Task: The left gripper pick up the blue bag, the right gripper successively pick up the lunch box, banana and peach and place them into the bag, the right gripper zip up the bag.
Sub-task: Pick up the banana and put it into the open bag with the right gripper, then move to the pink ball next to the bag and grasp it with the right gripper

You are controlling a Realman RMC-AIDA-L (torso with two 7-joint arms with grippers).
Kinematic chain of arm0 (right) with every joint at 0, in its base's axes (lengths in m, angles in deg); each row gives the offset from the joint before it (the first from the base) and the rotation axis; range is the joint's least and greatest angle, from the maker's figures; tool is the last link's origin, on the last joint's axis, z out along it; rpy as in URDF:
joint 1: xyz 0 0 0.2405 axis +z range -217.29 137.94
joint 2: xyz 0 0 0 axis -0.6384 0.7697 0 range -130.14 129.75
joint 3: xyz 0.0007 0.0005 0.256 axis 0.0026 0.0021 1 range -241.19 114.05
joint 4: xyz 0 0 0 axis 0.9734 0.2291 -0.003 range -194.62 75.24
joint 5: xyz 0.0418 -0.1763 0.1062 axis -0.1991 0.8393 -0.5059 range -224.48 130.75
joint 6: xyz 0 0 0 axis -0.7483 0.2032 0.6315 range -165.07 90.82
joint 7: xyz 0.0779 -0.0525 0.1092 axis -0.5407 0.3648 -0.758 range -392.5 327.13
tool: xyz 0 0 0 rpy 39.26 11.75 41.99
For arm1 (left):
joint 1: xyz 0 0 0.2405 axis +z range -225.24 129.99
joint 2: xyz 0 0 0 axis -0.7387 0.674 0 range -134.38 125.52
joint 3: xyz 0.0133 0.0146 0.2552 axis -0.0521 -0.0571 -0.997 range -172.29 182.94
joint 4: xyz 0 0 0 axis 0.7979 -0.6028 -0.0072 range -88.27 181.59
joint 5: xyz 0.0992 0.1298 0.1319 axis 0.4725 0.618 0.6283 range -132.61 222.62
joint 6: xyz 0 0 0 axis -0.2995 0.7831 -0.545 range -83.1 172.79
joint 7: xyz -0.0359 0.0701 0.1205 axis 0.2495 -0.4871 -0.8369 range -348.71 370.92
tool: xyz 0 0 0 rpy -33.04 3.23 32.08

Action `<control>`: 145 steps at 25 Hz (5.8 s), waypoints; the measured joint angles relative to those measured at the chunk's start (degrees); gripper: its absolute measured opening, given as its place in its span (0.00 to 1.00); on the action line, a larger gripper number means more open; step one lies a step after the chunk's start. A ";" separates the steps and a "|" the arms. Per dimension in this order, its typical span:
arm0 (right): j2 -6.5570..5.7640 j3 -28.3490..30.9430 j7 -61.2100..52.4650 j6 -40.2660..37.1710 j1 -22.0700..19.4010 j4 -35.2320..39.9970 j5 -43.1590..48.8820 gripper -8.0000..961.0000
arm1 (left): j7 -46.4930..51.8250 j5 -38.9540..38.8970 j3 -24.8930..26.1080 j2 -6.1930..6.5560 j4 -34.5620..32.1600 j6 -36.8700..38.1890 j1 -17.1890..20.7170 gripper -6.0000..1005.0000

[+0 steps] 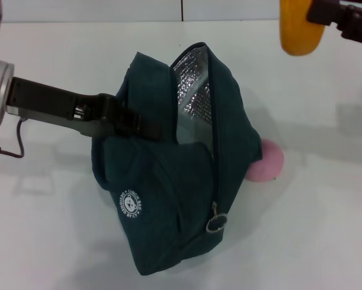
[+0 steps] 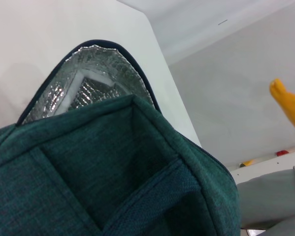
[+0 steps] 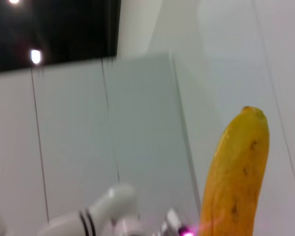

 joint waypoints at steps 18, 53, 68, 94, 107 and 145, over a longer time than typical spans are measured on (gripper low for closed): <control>0.89 -7.34 14.79 3.71 7.12 -34.24 -3.20 0.46 | -0.30 0.00 -0.09 -0.57 0.31 0.00 -0.54 0.05; 0.89 -10.45 22.63 11.41 9.77 -46.76 -5.75 0.48 | -1.40 0.01 -0.17 -0.84 0.62 -0.04 -0.01 0.05; 0.89 -13.69 21.94 13.21 9.30 -48.42 -5.19 0.50 | -2.10 0.01 0.27 -0.45 2.14 -0.18 -0.12 0.05; 0.89 -18.13 21.86 13.99 9.10 -48.59 -5.42 0.53 | -2.06 0.01 0.27 -0.31 2.10 -0.37 -0.48 0.05; 0.89 -18.03 21.87 14.27 8.97 -48.62 -5.63 0.55 | -1.96 0.00 0.27 -0.31 2.11 -0.33 -0.44 0.05; -3.51 -18.21 14.66 29.25 -3.94 -20.55 12.10 0.88 | -5.89 3.45 3.43 1.01 6.68 -3.40 0.84 0.05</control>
